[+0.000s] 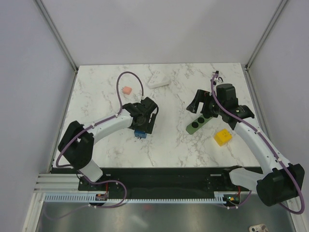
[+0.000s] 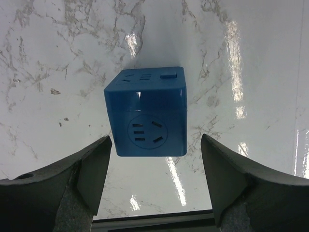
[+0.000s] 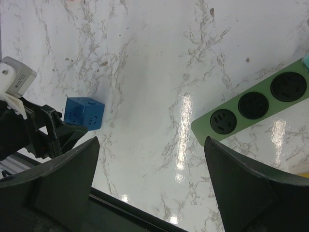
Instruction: Insert the plug
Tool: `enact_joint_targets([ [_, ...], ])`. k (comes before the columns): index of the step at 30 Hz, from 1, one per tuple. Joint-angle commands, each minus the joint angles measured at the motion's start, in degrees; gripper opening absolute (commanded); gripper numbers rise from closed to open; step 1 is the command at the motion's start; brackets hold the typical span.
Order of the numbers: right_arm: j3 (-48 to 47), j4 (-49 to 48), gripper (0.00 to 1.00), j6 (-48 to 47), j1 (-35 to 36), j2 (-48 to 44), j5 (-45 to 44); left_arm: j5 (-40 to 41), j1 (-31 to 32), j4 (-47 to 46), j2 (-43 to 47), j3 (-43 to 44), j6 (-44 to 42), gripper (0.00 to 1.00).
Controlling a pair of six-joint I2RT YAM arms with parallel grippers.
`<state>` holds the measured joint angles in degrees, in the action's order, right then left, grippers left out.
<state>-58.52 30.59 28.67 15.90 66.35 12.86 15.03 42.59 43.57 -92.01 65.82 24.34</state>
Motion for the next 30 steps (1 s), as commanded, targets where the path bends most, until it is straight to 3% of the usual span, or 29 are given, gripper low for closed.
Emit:
enact_joint_targets([
  [1, -0.36, -1.15, 0.97, -0.1, -0.08, -1.83, 0.59, 1.32, 0.04, -0.5, -1.68, 0.8, -0.96, 0.82],
  [9, -0.19, -1.15, 0.97, -0.1, 0.01, -2.19, 0.41, -0.7, -0.49, -3.05, -2.92, -0.69, -1.05, 0.76],
  [12, -0.19, -1.23, 0.97, -0.1, -0.08, -2.54, 0.15, -2.89, -1.19, -4.98, -1.95, -1.92, -1.57, 0.68],
  [13, -0.19, -1.32, 0.97, -0.01, -0.08, -2.54, 0.15, -3.33, -1.37, -5.25, -1.69, -2.27, -1.66, 0.61],
  [17, -0.1, -1.67, 0.97, 0.42, -0.08, -2.8, 0.76, -4.91, -2.07, -5.6, -1.33, -2.63, -2.27, 0.49],
  [19, 0.16, -2.55, 0.97, 0.43, 0.01, -3.15, 1.46, -6.84, -2.33, -5.52, -1.16, -2.54, -3.32, 0.29],
  [21, 0.69, -5.18, 0.97, 0.16, 0.01, -3.68, 3.21, -9.13, -2.6, -4.99, 0.15, -1.76, -4.29, 0.15],
  [22, 1.82, -6.49, 0.96, -0.01, 0.01, -4.64, 3.4, -10.62, -2.68, -4.99, 0.94, -1.14, -5.43, 0.13],
  [27, 3.6, -18.01, 0.93, -7.39, 0.1, -0.97, 2.51, -29.68, -4.96, -5.08, 6.31, 4.12, -7.2, 0.02],
  [30, -0.54, -26.87, 0.92, -11.17, 0.1, 1.68, 15.83, -43.47, -6.55, -5.86, 8.15, 6.07, -8.08, 0.02],
])
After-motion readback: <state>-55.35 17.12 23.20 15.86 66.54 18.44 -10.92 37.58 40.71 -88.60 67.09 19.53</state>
